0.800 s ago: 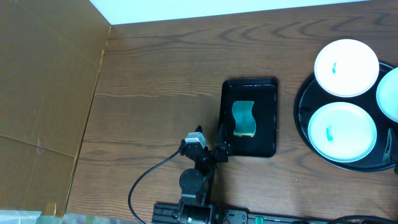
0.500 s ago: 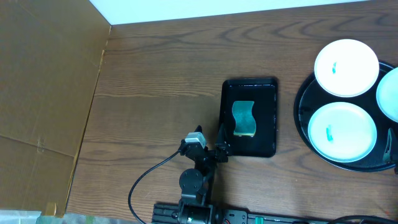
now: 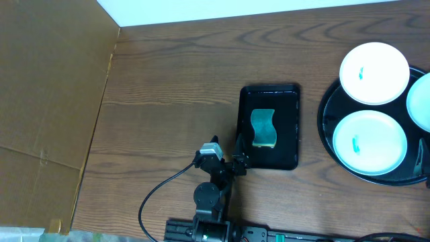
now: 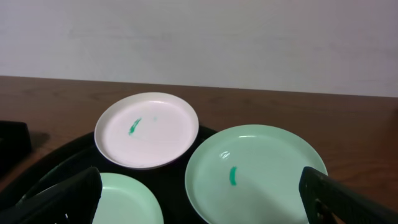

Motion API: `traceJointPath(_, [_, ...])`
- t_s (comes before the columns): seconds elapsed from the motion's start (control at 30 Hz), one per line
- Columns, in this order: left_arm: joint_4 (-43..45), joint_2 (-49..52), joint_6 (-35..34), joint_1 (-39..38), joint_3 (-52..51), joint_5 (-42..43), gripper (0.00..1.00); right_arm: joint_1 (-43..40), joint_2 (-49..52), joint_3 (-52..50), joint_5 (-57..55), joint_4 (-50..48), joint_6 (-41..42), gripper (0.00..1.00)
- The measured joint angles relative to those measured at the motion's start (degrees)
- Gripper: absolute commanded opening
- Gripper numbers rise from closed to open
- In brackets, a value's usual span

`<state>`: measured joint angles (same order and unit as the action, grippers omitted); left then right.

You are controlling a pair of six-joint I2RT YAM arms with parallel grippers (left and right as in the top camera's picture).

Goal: Clean dirty plates on tray and stack at the side
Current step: 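Move the left gripper toward the green sponge on the black tray, then lower the left gripper and grasp the green sponge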

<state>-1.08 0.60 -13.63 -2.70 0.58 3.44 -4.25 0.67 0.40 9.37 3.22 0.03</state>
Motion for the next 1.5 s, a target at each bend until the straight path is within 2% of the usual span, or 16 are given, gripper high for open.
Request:
traceJointPath(0.57, [0.0,0.0,0.0,0.0,0.0,0.0,0.80,0.0,0.0,0.0,0.0,0.0,0.4,0.99])
traceJointPath(0.8, [0.9,0.0,-3.0,0.0,0.0,1.2,0.80,0.0,0.0,0.0,3.0,-1.7,5.3,0.99])
traceJointPath(0.97, [-0.5,0.4,-4.6,0.0,1.8,6.3,0.80,0.0,0.2,1.8,5.3,-0.4,9.3,0.99])
traceJointPath(1.13, [-9.1,6.5,-4.6,0.0,12.5,9.1,0.80,0.0,6.5,14.2,5.9,5.6,11.0,0.99])
traceJointPath(1.5, [-44.9,41.5,-4.8,0.0,51.8,10.4,0.80,0.0,41.1,52.0,12.5,36.8,11.6,0.99])
